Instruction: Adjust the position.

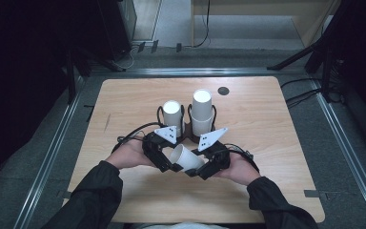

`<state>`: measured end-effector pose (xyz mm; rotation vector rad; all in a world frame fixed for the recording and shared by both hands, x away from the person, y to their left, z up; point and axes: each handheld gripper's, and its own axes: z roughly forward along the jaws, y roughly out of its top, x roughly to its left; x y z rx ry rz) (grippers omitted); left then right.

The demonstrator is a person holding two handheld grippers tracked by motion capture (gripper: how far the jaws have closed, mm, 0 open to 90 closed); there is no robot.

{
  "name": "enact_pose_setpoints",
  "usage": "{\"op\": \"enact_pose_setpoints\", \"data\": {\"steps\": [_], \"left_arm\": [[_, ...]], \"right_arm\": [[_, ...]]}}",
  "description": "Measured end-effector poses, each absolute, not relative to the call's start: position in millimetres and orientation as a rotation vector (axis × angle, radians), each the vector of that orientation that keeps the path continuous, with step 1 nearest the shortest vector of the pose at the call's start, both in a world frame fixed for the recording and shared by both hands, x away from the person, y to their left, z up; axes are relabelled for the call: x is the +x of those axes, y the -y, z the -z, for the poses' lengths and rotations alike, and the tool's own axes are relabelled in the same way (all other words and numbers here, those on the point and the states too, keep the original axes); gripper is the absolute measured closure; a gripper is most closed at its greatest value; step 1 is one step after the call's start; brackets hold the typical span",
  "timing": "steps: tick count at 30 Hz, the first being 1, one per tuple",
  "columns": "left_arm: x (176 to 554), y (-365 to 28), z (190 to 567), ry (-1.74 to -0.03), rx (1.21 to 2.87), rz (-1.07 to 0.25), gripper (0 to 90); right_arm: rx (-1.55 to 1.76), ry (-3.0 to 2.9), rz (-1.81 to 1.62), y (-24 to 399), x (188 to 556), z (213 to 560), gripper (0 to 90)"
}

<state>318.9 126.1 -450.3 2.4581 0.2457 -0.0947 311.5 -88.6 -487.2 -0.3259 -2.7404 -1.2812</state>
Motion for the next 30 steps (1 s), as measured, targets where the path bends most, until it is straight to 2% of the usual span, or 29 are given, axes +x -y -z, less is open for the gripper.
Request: {"op": "enact_pose_setpoints", "data": {"steps": [5, 12, 16, 30], "left_arm": [[320.0, -124.0, 452.6, -0.237, 2.475, 0.102, 20.1], [322.9, -124.6, 451.6, -0.27, 2.445, 0.129, 15.6], [323.3, -127.3, 448.2, -0.29, 2.407, 0.101, 11.7], [321.4, -143.3, 444.3, -0.362, 2.213, 0.115, 13.3]], "right_arm": [[-0.307, 2.757, 1.267, 86.7, 310.4, 489.4, 30.0], [-0.31, 2.763, 1.285, 88.3, 310.2, 487.8, 29.8], [-0.329, 2.752, 1.314, 91.8, 311.6, 485.6, 29.8], [-0.363, 2.66, 1.462, 102.8, 315.5, 475.0, 29.8]]}}
